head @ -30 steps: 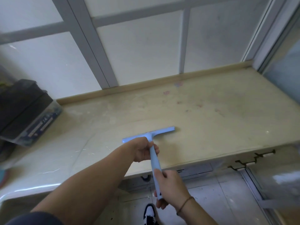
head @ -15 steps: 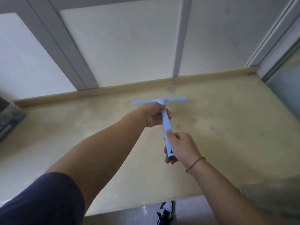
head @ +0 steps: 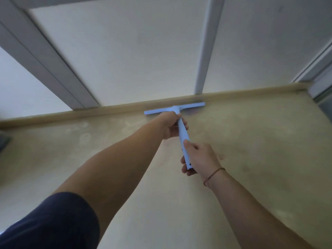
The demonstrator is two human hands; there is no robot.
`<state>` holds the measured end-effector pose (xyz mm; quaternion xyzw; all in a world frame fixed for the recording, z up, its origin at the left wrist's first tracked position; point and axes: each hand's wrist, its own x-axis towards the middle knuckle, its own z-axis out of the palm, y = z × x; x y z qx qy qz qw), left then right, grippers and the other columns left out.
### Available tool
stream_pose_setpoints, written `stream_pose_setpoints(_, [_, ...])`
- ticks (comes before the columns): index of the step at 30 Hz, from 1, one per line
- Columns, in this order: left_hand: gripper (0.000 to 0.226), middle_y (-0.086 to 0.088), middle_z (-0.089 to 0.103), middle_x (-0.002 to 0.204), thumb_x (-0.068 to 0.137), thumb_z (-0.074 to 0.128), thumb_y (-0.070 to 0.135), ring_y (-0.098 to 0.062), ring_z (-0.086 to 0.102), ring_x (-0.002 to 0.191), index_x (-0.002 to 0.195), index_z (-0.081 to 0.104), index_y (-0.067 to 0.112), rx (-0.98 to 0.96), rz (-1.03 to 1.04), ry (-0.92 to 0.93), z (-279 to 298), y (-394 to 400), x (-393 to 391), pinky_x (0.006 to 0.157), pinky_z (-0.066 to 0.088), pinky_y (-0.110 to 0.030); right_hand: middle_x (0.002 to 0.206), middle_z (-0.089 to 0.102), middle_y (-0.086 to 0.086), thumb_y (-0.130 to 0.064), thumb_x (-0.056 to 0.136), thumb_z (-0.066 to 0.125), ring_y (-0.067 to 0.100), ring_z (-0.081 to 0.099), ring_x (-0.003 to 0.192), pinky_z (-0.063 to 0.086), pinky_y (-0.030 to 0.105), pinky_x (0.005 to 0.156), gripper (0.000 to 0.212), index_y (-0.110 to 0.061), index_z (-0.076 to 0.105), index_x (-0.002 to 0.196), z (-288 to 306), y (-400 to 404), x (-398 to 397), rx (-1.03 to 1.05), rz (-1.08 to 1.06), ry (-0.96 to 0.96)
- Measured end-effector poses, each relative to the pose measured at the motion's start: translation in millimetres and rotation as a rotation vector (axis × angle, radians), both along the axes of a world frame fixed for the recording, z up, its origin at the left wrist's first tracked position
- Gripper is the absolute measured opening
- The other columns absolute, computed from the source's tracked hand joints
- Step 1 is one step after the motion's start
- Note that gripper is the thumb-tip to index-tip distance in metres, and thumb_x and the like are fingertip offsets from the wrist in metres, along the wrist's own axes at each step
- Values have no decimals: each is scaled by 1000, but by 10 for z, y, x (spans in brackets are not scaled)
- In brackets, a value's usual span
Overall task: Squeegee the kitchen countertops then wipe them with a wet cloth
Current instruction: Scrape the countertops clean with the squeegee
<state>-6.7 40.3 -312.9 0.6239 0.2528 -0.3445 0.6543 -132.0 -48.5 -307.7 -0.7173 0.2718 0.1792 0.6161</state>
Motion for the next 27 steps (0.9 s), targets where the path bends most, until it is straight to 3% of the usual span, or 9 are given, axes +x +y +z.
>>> stream_pose_setpoints(4, [25, -9, 57, 75, 102, 41, 16, -21, 59, 61, 85, 52, 2, 15, 44, 7, -100, -35, -29, 47, 53, -27, 59, 62, 14, -29, 96, 52, 23, 56, 36, 42, 22, 36, 36, 3, 65, 86, -80, -16, -37, -26, 6, 11])
stream_pose_setpoints(10, [25, -8, 55, 73, 103, 39, 16, -22, 58, 61, 86, 53, 3, 37, 18, 70, -192, -13, -467, 43, 52, -26, 59, 63, 16, -30, 96, 51, 27, 59, 38, 42, 23, 36, 40, 4, 63, 77, -166, 28, -549, -36, 24, 65])
stream_pose_setpoints(14, [27, -8, 54, 71, 103, 38, 16, -22, 56, 61, 82, 52, 5, 19, 0, 110, -245, 50, -1015, 54, 53, -31, 57, 61, 16, -29, 97, 50, 28, 60, 38, 43, 25, 36, 45, 7, 63, 75, -198, 72, -1109, -35, 70, 75])
stream_pose_setpoints(19, [28, -7, 54, 71, 103, 38, 17, -22, 56, 60, 82, 52, 6, 45, -7, 121, -218, 70, -1699, 48, 51, -28, 52, 60, 12, -30, 98, 49, 28, 57, 36, 45, 28, 39, 46, 3, 60, 68, -140, 66, -1787, -13, 105, 92])
stream_pose_setpoints(25, [31, -8, 51, 70, 103, 37, 15, -22, 53, 61, 78, 51, 4, 37, 16, 132, -117, 80, -2433, 56, 52, -31, 50, 59, 11, -32, 100, 46, 17, 55, 31, 39, 20, 34, 52, 1, 58, 63, 12, 46, -2473, -75, 187, 57])
stream_pose_setpoints(27, [31, -8, 51, 68, 103, 37, 15, -22, 53, 60, 78, 51, 4, 50, 17, 124, -104, 75, -2624, 52, 52, -30, 42, 56, 3, -30, 100, 46, 14, 54, 30, 36, 18, 33, 51, -1, 55, 60, 23, 37, -2654, -88, 188, 52])
